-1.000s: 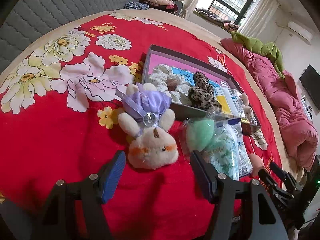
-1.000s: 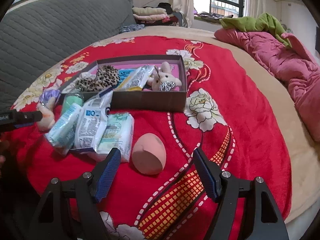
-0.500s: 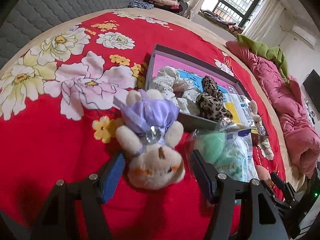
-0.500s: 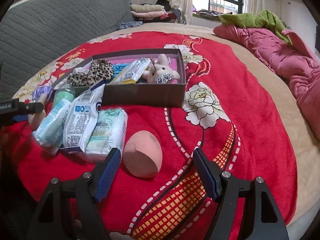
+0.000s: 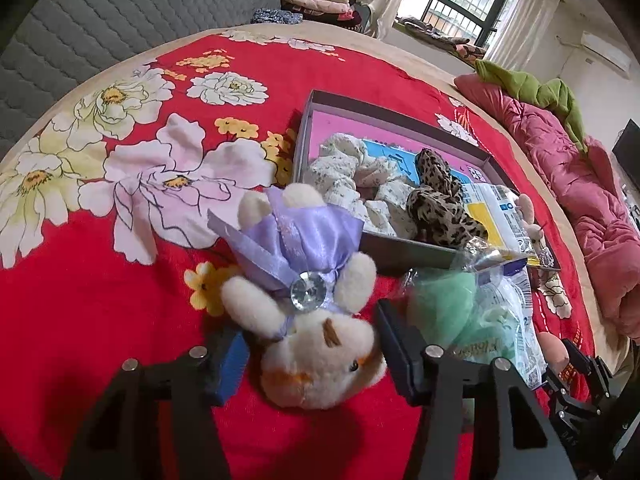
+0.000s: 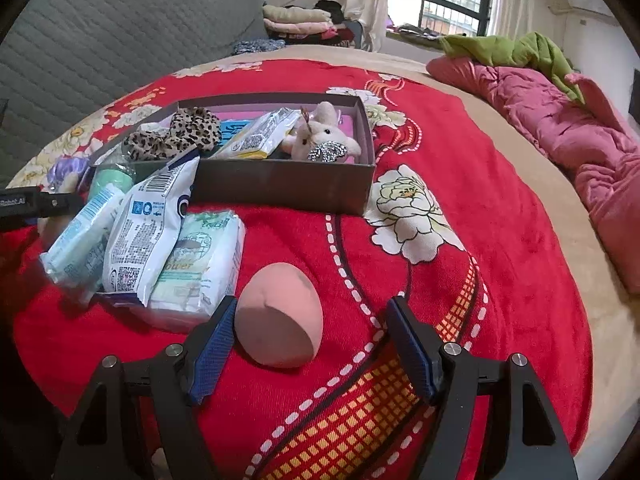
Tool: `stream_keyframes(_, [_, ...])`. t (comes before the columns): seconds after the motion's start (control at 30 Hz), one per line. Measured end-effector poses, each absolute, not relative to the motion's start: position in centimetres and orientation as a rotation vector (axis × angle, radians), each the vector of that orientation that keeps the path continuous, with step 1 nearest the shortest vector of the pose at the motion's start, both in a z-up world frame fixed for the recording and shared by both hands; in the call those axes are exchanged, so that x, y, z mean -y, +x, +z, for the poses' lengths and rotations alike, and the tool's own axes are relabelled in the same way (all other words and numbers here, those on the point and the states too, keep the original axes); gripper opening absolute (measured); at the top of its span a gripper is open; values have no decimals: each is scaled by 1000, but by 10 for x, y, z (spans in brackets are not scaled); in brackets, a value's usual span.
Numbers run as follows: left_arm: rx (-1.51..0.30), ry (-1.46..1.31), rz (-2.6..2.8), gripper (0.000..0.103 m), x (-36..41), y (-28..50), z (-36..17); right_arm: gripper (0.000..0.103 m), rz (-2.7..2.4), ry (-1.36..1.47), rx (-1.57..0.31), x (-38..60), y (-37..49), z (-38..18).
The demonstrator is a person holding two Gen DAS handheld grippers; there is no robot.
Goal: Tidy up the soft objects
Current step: 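Grasp the cream bear plush with the left tool while the right tool grasps the pink makeup sponge, then lift the bear plush with the left tool while the right tool lifts the pink sponge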
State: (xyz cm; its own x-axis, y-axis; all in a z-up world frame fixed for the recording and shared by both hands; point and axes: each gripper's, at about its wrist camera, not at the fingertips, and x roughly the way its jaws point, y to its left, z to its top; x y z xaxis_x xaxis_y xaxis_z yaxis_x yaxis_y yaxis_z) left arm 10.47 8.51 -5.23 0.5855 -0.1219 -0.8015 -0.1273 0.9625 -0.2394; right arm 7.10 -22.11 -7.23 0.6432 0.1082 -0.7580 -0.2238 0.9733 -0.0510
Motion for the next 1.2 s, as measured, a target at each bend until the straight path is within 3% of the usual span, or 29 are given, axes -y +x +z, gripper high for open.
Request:
stream_keyframes(0.17, [-945, -269, -6, 57, -84, 108, -54, 75, 192, -145, -842, 221, 72, -72])
stream_keyframes(0.53, [-937, -282, -17, 54, -86, 111, -53, 46, 250, -147, -829, 215, 70, -71])
stream_keyframes(0.67, [-931, -283, -18, 52, -87, 111, -53, 40, 261, -148, -832, 214, 69, -71])
stream_keyframes(1.2, [-853, -275, -41, 47, -86, 99, -30, 39, 271, -144, -801, 213, 66, -62])
